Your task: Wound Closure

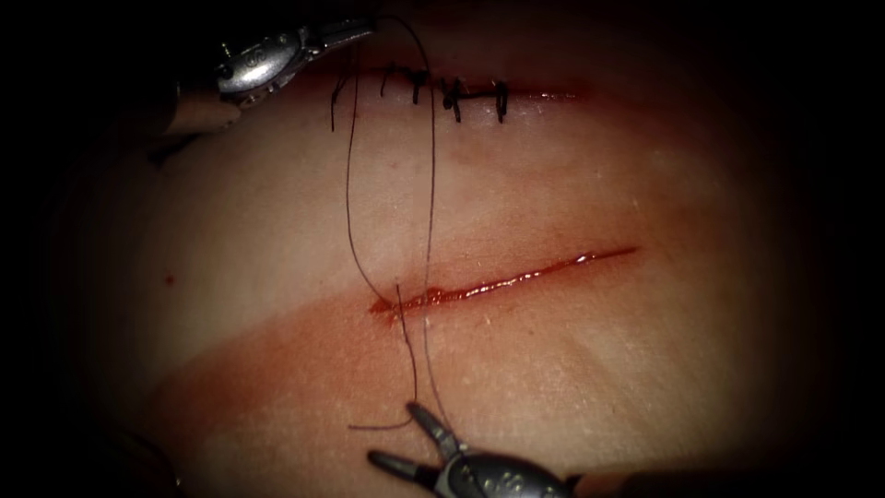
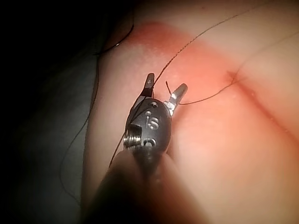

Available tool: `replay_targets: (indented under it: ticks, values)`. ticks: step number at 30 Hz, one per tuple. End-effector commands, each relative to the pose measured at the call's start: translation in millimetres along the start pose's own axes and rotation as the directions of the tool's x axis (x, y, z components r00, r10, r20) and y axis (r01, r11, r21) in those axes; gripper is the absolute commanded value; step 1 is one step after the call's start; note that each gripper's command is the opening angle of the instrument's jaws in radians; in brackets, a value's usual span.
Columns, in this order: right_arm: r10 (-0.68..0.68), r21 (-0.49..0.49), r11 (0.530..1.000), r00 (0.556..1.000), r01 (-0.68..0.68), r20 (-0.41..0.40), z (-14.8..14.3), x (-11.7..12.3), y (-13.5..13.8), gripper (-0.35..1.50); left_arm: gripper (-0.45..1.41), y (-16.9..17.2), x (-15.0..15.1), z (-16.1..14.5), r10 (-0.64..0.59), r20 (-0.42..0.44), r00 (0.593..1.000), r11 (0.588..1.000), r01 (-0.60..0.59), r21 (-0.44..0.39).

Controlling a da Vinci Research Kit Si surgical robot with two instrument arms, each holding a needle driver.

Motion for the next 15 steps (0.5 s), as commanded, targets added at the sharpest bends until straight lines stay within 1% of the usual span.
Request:
replay_targets:
  ticks: [1,6,7,11,14,15]
  values:
    - [0.005,0.006,1.000,1.000,-0.005,0.005,0.1,-0.4,0.0,1.33,-0.45,0.0,0.0,0.6,0.005,-0.007,1.000,1.000,-0.005,0.000]
    - [0.006,0.009,1.000,1.000,-0.006,0.006,0.0,-0.3,0.3,1.31,-0.45,0.4,1.1,0.4,0.006,-0.016,1.000,1.000,-0.006,-0.003]
    - [0.006,0.010,1.000,1.000,-0.006,0.009,-0.1,-0.3,0.3,1.35,-0.45,0.5,1.4,0.3,0.009,-0.017,1.000,1.000,-0.009,-0.004]
    - [0.002,0.067,0.998,1.000,-0.003,0.019,-1.1,0.1,0.7,1.36,-0.45,1.0,2.1,-0.3,0.010,-0.026,1.000,1.000,-0.010,-0.005]
    - [-0.005,0.106,0.994,0.999,0.002,0.034,-2.0,0.4,1.5,1.31,-0.45,1.4,2.3,-0.9,0.009,-0.039,0.999,1.000,-0.009,-0.002]
    - [-0.004,0.129,0.992,0.999,-0.002,0.047,-2.3,0.5,2.3,1.33,-0.45,1.7,2.4,-1.4,0.008,-0.045,0.999,1.000,-0.008,-0.003]
